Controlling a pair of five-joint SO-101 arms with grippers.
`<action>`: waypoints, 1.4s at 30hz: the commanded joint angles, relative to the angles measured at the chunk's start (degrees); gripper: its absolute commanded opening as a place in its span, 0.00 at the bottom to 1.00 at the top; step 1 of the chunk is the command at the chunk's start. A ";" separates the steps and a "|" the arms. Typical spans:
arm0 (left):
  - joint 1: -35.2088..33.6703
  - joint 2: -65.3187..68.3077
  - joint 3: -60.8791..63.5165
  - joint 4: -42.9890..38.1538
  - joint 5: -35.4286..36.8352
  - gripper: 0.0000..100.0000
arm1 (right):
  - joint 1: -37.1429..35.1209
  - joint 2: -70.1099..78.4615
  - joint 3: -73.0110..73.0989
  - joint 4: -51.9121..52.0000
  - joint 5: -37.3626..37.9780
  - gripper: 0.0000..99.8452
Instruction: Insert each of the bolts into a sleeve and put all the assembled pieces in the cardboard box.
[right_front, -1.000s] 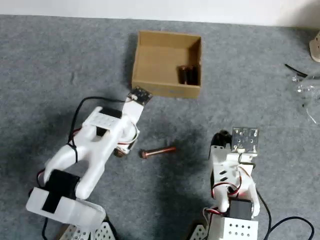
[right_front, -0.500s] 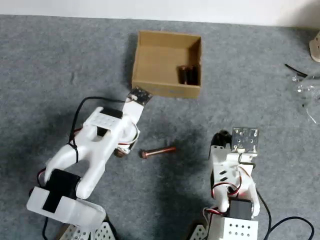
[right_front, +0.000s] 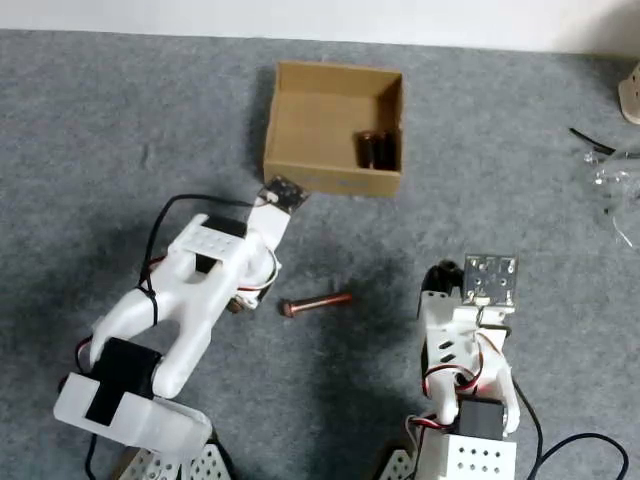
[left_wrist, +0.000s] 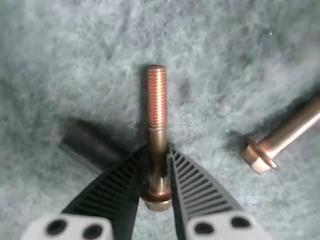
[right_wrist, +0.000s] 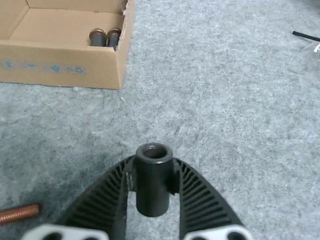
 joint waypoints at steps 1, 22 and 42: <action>0.48 -1.45 -1.80 0.26 -0.70 0.01 | 0.66 -0.66 1.98 -2.77 -0.53 0.00; -7.96 -27.38 -6.37 32.26 -65.76 0.01 | 0.66 -0.66 2.07 -2.77 -0.53 0.00; -21.58 10.86 -28.09 20.66 -72.00 0.01 | 0.57 -0.66 2.07 -2.77 -0.44 0.00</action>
